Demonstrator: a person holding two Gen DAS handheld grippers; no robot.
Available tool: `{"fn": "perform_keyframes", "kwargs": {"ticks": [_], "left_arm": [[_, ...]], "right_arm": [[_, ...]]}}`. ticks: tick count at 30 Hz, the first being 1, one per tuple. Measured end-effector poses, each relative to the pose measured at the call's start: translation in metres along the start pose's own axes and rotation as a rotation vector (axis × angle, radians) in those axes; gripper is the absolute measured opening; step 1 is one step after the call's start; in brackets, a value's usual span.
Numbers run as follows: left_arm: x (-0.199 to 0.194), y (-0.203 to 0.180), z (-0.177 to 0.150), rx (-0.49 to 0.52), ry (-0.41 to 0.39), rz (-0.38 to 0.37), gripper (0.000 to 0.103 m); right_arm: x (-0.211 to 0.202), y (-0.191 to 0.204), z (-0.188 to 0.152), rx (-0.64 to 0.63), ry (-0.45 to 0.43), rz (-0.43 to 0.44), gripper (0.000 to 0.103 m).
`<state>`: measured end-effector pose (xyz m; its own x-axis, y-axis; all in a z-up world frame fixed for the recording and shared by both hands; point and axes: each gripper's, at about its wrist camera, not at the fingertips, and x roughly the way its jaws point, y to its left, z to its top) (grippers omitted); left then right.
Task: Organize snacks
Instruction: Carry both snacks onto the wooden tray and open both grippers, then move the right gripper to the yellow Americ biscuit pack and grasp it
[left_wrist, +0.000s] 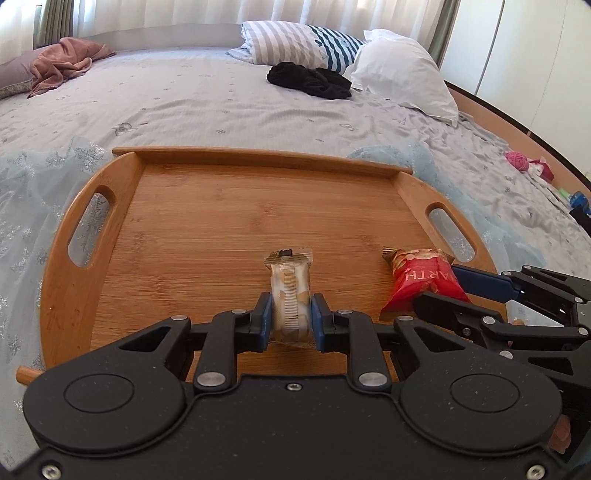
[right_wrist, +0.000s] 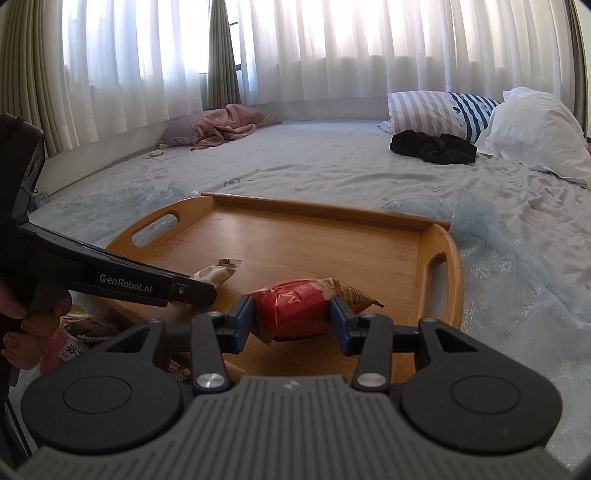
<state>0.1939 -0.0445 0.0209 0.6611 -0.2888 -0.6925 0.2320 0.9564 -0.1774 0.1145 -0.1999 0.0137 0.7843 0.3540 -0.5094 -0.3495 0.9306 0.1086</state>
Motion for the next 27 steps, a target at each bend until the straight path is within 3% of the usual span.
{"fn": "perform_keyframes", "kwargs": {"ticks": [16,18,19,23,25,27], "left_arm": [[0.0,-0.004,-0.001,0.012,-0.004,-0.01,0.021],[-0.001,-0.003,-0.001,0.01,-0.005,-0.009,0.021],[-0.001,-0.003,-0.001,0.007,-0.004,-0.006,0.022],[-0.009,-0.004,-0.002,0.017,-0.021,0.016,0.045],[-0.017,-0.005,-0.003,0.026,-0.035,0.027,0.05],[-0.027,-0.004,-0.007,0.025,-0.053,0.028,0.066]], "right_arm": [[0.008,-0.014,-0.003,0.082,0.055,-0.003,0.05],[0.008,-0.014,-0.003,0.081,0.051,0.0,0.052],[0.007,-0.012,-0.003,0.08,0.049,0.002,0.058],[0.002,-0.008,-0.002,0.068,0.035,0.004,0.069],[-0.004,-0.004,-0.003,0.066,0.026,0.001,0.072],[-0.01,0.0,-0.003,0.065,0.011,-0.002,0.077]]}}
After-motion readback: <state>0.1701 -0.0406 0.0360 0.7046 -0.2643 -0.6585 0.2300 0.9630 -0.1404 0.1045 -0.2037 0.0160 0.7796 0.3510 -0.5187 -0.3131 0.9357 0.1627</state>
